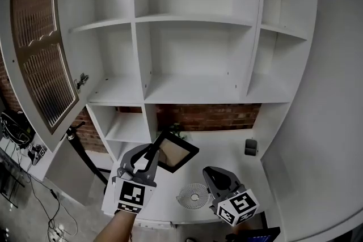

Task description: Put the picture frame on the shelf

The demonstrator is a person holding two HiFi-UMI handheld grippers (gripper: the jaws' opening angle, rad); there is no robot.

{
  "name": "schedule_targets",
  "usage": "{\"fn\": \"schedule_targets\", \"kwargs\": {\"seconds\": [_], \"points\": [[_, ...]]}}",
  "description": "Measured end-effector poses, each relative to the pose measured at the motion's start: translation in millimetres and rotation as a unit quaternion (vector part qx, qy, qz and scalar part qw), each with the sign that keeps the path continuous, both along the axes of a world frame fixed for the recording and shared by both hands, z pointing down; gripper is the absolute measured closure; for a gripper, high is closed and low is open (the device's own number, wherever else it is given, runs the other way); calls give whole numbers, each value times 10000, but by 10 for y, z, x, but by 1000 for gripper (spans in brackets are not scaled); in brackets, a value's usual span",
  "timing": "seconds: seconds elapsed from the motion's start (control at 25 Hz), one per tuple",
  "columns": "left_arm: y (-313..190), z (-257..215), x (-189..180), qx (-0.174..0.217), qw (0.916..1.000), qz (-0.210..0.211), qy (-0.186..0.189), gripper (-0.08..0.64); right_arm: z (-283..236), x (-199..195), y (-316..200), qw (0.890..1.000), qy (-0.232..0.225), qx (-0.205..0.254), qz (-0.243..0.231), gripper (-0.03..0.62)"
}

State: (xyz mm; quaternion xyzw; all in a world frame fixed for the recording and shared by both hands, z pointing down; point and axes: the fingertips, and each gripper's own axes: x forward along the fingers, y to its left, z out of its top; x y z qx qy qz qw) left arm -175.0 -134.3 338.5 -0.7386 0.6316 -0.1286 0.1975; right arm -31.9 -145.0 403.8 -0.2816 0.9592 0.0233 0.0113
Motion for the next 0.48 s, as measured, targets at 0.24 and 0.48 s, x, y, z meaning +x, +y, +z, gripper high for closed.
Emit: {"fn": "schedule_targets", "kwargs": {"seconds": [0.24,0.48], "points": [[-368,-232,149,-2,9967,17,-812,491,-20,150,-201,10000,-82,49,-2,572],[-635,-369,313,-137,9872,109,-1582,491,53,256,-295,9999,-133,-92,-4,572]]}}
